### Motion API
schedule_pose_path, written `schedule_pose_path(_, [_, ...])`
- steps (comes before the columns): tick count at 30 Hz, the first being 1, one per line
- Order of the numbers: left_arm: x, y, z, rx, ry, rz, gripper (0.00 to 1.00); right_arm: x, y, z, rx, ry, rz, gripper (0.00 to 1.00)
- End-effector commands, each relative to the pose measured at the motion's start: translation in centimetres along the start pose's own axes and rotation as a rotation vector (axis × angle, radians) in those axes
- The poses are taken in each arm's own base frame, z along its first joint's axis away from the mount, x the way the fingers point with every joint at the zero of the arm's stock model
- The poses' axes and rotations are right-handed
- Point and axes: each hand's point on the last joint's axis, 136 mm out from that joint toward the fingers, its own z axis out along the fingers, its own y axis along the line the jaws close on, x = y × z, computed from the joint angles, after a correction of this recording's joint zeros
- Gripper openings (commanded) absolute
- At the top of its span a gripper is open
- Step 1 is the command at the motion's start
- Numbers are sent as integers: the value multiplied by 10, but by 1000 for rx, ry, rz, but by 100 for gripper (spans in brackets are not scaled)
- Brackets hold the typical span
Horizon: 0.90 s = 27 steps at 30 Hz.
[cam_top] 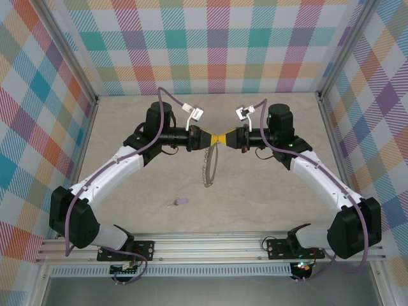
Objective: Put the keys on the keyring
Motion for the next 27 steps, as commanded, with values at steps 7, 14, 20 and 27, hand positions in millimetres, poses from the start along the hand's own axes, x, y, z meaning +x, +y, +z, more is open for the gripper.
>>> schedule_pose_path(7, [7, -27, 15, 65, 49, 60, 9, -8, 3, 3, -35, -12, -11, 0])
schedule_pose_path(14, [-1, -19, 21, -15, 7, 65, 0, -11, -2, 4, -10, -21, 11, 0])
schedule_pose_path(20, [-14, -14, 11, -97, -74, 93, 0, -28, -10, -20, 106, -111, 12, 42])
schedule_pose_path(27, [-24, -26, 1, -91, -125, 152, 0, -26, -30, -60, 223, -281, 72, 42])
